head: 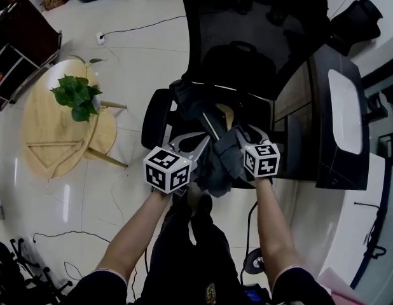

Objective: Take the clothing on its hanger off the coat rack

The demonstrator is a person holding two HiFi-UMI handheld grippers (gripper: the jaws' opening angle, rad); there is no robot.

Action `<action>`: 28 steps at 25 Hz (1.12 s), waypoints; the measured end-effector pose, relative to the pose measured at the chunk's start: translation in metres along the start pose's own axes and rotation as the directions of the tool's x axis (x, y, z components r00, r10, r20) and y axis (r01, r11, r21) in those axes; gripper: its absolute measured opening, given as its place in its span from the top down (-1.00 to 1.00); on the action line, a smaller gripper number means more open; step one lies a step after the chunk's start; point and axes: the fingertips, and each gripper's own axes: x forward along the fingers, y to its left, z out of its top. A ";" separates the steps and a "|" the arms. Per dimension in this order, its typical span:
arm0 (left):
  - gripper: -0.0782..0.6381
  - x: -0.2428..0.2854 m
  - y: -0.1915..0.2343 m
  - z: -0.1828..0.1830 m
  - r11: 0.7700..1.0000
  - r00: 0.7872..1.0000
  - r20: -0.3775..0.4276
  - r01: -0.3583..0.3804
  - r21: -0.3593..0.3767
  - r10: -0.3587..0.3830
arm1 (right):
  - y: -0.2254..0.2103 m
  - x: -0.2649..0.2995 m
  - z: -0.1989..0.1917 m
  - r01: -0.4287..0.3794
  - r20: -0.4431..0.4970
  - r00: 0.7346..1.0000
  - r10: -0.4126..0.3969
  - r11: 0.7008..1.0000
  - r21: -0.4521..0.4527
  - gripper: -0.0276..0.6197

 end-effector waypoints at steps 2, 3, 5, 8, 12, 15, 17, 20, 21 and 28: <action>0.75 -0.001 -0.013 0.017 1.000 1.000 0.018 0.016 0.023 -0.017 | 0.005 -0.025 0.030 -0.003 0.077 0.997 0.003 1.000 0.000 0.56; 0.75 -0.002 -0.021 0.026 0.999 0.999 0.028 0.025 0.037 -0.026 | 0.007 -0.039 0.046 -0.004 0.121 0.993 0.004 1.000 0.001 0.61; 0.75 -0.002 -0.037 0.045 0.997 0.998 0.050 0.042 0.071 -0.046 | 0.011 -0.069 0.078 -0.001 0.208 0.978 0.001 1.000 0.000 0.68; 0.75 -0.003 -0.061 0.077 0.990 0.993 0.089 0.070 0.126 -0.082 | 0.013 -0.112 0.124 0.004 0.331 0.944 -0.003 1.000 -0.004 0.76; 0.75 -0.006 -0.095 0.112 0.977 0.982 0.132 0.110 0.184 -0.135 | 0.022 -0.163 0.171 -0.025 0.443 0.896 0.022 1.000 0.000 0.82; 0.75 -0.010 -0.120 0.132 0.964 0.973 0.152 0.139 0.226 -0.175 | 0.034 -0.197 0.197 -0.044 0.500 0.865 0.050 0.999 -0.023 0.84; 0.75 -0.012 -0.133 0.145 0.956 0.966 0.166 0.153 0.251 -0.198 | 0.041 -0.215 0.213 -0.056 0.536 0.842 0.068 0.998 -0.038 0.85; 0.75 -0.017 -0.148 0.163 0.944 0.957 0.185 0.167 0.285 -0.225 | 0.051 -0.237 0.230 -0.072 0.578 0.811 0.090 0.996 -0.054 0.86; 0.75 -0.019 -0.151 0.168 0.941 0.953 0.192 0.170 0.294 -0.233 | 0.054 -0.242 0.235 -0.073 0.588 0.803 0.095 0.996 -0.060 0.86; 0.75 -0.031 -0.161 0.191 0.932 0.942 0.214 0.187 0.310 -0.260 | 0.064 -0.263 0.256 -0.076 0.644 0.759 0.094 0.996 -0.055 0.91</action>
